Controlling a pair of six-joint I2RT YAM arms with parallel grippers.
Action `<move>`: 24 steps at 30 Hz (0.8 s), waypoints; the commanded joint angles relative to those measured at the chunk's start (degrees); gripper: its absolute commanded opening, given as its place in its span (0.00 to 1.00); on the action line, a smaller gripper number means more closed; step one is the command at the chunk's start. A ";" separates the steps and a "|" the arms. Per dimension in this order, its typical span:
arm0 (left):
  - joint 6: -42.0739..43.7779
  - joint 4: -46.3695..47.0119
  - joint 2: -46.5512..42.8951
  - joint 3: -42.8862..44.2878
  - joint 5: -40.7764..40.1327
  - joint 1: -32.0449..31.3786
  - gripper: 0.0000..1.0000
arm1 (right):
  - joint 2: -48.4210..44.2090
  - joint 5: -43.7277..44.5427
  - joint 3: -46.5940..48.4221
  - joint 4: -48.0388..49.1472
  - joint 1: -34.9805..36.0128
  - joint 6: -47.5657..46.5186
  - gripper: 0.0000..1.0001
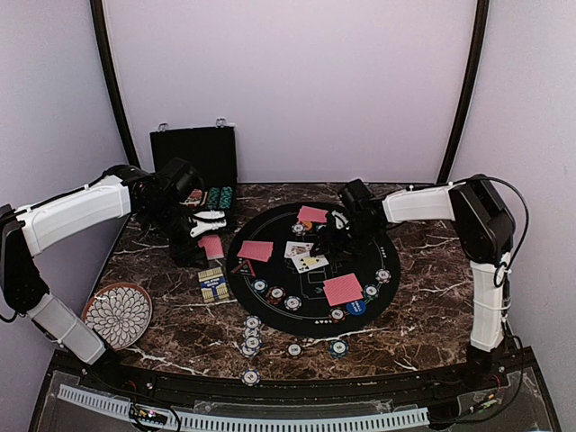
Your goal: Distribute texas hold em gaming equipment
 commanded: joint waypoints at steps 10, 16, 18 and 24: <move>0.45 -1.30 -2.27 0.19 0.68 0.41 0.00 | -1.37 -5.52 -6.40 9.63 2.09 4.54 0.65; 0.46 -1.29 -2.50 -0.15 0.68 0.41 0.00 | -2.93 -4.97 -7.06 9.99 3.29 5.84 0.64; 0.46 -1.30 -2.54 -0.25 0.69 0.41 0.00 | -4.02 -4.26 -6.84 9.21 3.34 6.08 0.63; 0.46 -1.20 -2.76 -0.13 0.82 0.41 0.00 | -9.83 -3.25 -6.05 11.50 4.50 8.27 0.72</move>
